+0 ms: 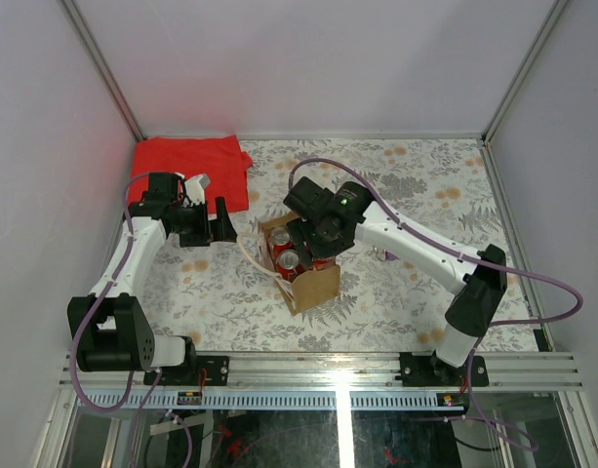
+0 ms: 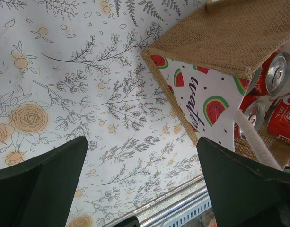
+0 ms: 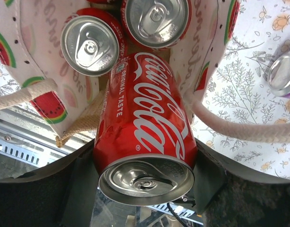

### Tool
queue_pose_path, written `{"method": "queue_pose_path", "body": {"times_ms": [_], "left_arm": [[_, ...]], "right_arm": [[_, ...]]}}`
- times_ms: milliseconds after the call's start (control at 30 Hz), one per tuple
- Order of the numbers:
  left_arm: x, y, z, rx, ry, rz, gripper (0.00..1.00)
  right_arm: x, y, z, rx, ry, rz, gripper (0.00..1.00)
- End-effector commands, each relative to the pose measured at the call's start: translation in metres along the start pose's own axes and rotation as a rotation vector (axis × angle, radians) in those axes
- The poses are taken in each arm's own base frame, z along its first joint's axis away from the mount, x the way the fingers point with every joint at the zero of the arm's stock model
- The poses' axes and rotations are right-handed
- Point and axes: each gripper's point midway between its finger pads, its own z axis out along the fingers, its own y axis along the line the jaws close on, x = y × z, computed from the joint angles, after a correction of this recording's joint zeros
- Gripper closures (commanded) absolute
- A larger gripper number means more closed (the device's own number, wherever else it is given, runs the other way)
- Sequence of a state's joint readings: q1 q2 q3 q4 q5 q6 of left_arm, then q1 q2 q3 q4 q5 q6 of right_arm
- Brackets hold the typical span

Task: Place the beverage into the canvas bag

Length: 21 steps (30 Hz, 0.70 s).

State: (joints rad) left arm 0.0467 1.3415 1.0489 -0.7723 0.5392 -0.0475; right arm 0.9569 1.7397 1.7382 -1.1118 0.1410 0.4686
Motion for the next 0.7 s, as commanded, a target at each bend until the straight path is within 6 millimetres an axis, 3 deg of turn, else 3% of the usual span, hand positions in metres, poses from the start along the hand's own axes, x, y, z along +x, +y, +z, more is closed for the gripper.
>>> {"method": "queue_pose_path", "body": {"times_ms": [0,667], "left_arm": [[-0.008,-0.004,-0.003,0.016,-0.018,0.018,0.0],[-0.006,-0.004,-0.004,0.01,-0.02,0.029,0.0]], "right_arm": [[-0.007,0.001,-0.02,-0.018,-0.085,0.029,1.0],[-0.01,0.002,0.034,0.095,0.048,-0.027,1.0]]}}
